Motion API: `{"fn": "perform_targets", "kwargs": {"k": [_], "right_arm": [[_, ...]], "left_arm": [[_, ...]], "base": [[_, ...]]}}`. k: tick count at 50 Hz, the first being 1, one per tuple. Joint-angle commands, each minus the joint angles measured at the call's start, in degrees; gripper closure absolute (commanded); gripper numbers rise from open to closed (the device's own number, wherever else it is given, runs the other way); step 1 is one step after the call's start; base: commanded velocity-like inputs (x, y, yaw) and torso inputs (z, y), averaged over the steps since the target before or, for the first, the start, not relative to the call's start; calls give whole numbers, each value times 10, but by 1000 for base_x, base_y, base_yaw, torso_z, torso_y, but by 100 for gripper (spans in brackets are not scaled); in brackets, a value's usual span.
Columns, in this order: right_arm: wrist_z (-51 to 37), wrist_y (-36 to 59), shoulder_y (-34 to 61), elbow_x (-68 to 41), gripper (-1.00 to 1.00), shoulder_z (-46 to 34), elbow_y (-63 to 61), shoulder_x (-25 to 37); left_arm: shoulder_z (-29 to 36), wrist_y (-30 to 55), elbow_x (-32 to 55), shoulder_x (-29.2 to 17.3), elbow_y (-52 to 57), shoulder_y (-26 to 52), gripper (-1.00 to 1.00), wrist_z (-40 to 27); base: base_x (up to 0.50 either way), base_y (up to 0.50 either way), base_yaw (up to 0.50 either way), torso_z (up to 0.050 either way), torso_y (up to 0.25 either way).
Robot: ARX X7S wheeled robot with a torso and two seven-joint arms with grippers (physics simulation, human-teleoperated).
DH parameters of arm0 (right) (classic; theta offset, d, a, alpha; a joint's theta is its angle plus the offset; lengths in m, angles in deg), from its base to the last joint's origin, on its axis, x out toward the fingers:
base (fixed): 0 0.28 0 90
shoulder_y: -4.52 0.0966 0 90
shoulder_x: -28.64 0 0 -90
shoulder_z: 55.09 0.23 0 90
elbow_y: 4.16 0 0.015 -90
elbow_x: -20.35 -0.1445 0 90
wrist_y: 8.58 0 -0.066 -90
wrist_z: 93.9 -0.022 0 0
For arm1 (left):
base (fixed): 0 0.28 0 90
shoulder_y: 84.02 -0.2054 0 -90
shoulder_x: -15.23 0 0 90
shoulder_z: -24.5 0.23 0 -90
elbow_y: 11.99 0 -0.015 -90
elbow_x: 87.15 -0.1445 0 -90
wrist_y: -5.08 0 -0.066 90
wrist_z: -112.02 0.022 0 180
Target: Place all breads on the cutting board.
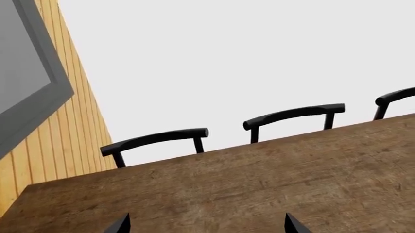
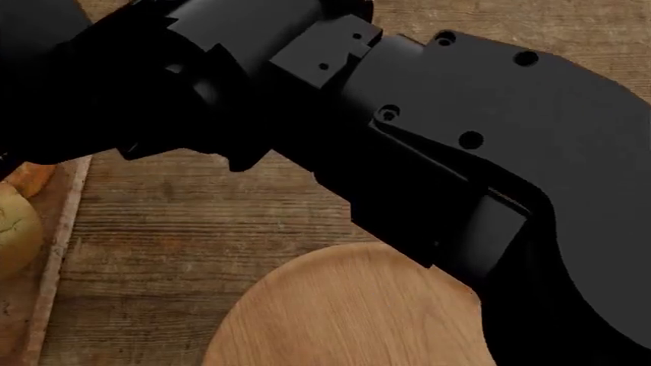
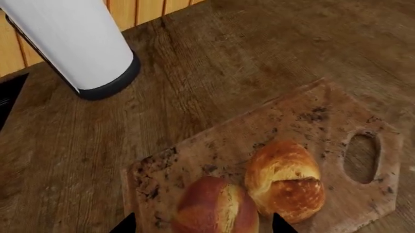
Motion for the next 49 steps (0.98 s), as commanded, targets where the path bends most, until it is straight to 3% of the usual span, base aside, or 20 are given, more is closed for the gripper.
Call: {"fn": "perform_targets", "kwargs": {"k": [1,5,10,16,24,40,49], "right_arm": [[7,29,82,-8,-100,1,5,0],[22,46,121,-6,-100,-1,36,2],[-7,66,154,-16,-100,8,-5,76],[-3,89,196,-11,-100,13,14,120],[-2,120,215,19,-100,34,28,145],[-96,234,215,99,-100,204,0,223],[-202,267,215,106,-100,293,-21,262]], "left_arm": [[-3,0,20,7,-7,0,-100,-8],[-9,0,13,9,-12,0,-100,1],[-20,0,15,13,-12,0,-100,-4],[-27,0,25,13,-14,0,-100,-16],[-35,0,19,12,-9,0,-100,-14],[-85,0,-7,22,6,0,-100,-33],[-70,0,69,16,23,0,-100,-111]], "base": [[0,43,0,0,0],[0,43,-5,0,0],[0,44,-2,0,0],[0,44,-2,0,0],[0,44,-1,0,0],[0,45,-5,0,0],[0,46,-5,0,0]]}}
